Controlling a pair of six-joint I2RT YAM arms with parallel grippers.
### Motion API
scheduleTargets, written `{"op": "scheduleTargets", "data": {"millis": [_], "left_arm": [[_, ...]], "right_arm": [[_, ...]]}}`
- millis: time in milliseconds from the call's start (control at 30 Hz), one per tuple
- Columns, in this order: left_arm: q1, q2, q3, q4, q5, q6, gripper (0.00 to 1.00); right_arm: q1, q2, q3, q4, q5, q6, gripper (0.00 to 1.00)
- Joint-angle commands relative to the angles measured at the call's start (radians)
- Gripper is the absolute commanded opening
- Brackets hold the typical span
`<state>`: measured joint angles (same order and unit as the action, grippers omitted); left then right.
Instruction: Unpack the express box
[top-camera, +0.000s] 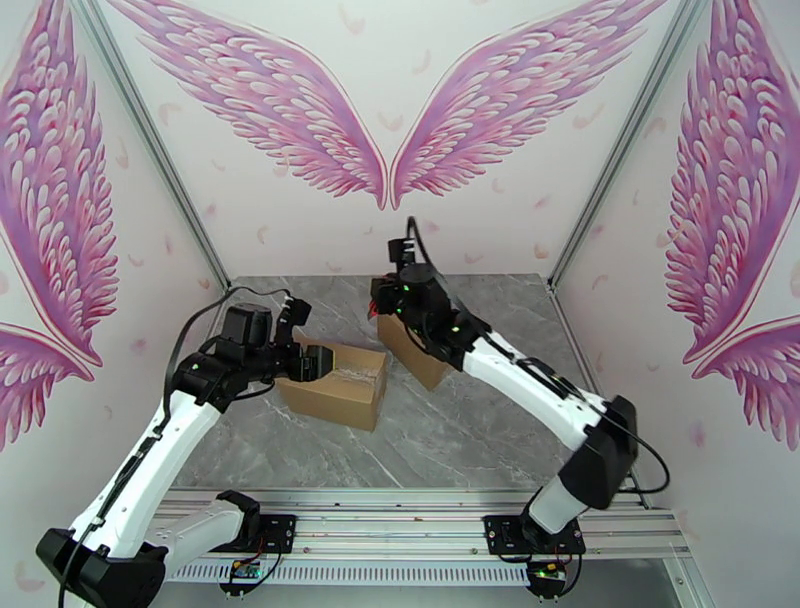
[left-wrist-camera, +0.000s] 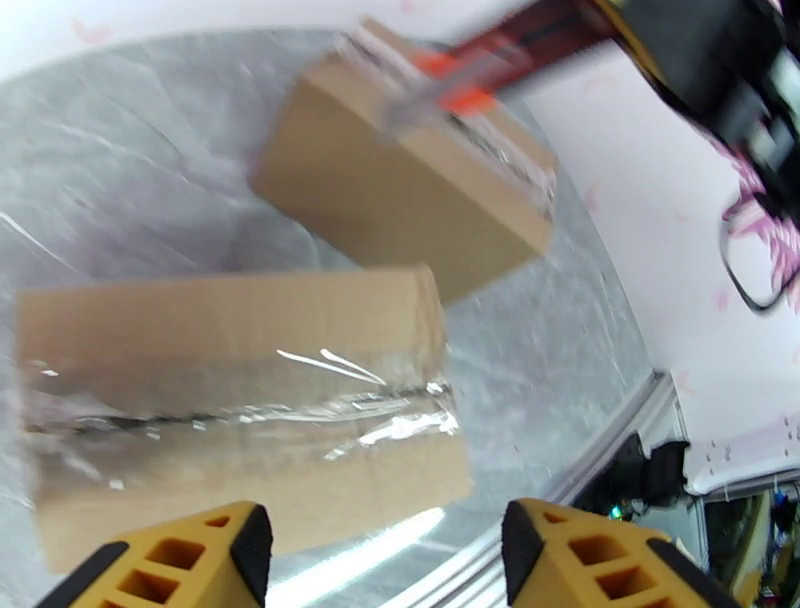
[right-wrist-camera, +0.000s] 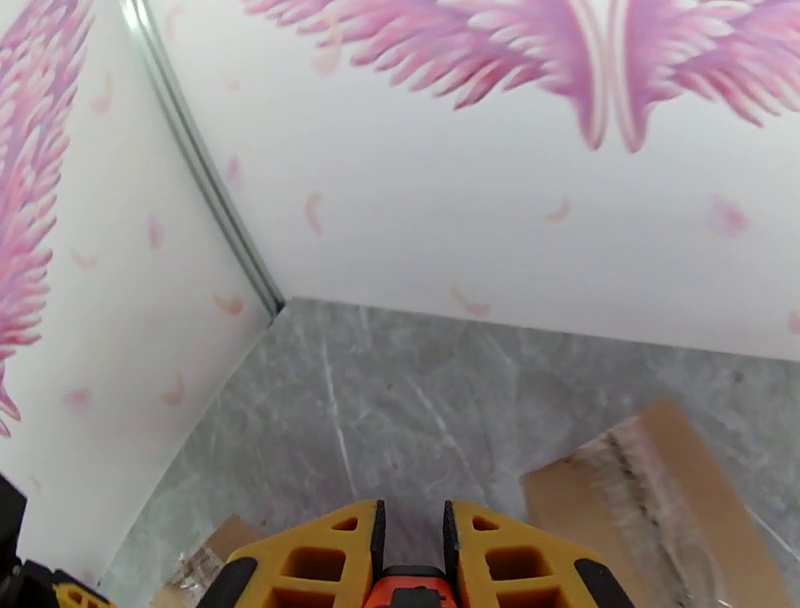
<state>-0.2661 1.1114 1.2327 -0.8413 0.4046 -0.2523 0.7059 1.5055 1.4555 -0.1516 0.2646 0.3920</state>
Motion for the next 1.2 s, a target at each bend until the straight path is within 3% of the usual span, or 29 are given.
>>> {"op": "scheduleTargets", "data": {"millis": [0, 133, 233, 400, 800, 1167], "left_arm": [[0.104, 0.058, 0.027, -0.061, -0.043, 0.049, 0.68], [0.204, 0.105, -0.024, 0.002, 0.026, 0.051, 0.68], [0.232, 0.129, -0.070, 0.034, 0.052, 0.050, 0.68], [0.234, 0.162, -0.151, 0.075, 0.100, 0.047, 0.63], [0.234, 0.169, -0.270, 0.122, 0.090, 0.033, 0.49], [0.237, 0.174, -0.317, 0.133, 0.087, 0.010, 0.40]], "right_arm": [[-0.014, -0.139, -0.167, 0.056, 0.070, 0.194, 0.00], [-0.010, -0.343, -0.421, 0.132, 0.108, 0.415, 0.00], [0.013, -0.435, -0.569, 0.177, 0.151, 0.547, 0.00], [0.041, -0.457, -0.710, 0.283, 0.183, 0.657, 0.00], [0.047, -0.358, -0.758, 0.449, 0.149, 0.743, 0.00], [0.053, -0.366, -0.739, 0.368, 0.175, 0.745, 0.00]]}}
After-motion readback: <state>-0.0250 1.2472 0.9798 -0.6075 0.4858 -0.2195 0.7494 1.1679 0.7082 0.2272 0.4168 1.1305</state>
